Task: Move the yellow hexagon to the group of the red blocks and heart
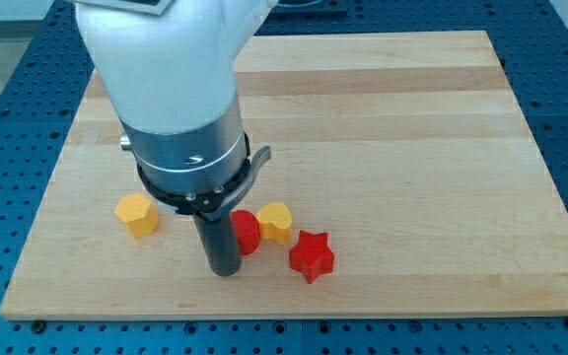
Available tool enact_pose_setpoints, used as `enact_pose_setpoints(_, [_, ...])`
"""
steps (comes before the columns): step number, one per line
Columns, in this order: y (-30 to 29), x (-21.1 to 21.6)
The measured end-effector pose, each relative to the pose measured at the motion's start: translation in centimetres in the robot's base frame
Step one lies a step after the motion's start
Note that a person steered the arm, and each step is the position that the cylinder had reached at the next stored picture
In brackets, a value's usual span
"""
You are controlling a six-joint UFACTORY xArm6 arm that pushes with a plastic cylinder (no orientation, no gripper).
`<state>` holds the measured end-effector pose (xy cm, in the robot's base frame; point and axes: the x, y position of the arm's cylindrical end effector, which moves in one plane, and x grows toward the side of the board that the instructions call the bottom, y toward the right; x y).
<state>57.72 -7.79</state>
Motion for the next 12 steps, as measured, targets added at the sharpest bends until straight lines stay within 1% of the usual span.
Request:
enact_pose_setpoints(1, [-3.3, 0.0])
enact_pose_setpoints(3, [-15.3, -0.7])
enact_pose_setpoints(4, [-17.7, -6.0])
enact_pose_setpoints(5, [-16.4, -8.3])
enact_pose_setpoints(6, [-12.6, -7.4])
enact_pose_setpoints(7, [-10.5, -5.5])
enact_pose_setpoints(8, [-9.8, -2.7])
enact_pose_setpoints(9, [-7.5, -0.3])
enact_pose_setpoints(10, [-4.6, 0.8])
enact_pose_setpoints(11, [-4.0, 1.4])
enact_pose_setpoints(12, [-7.1, 0.2])
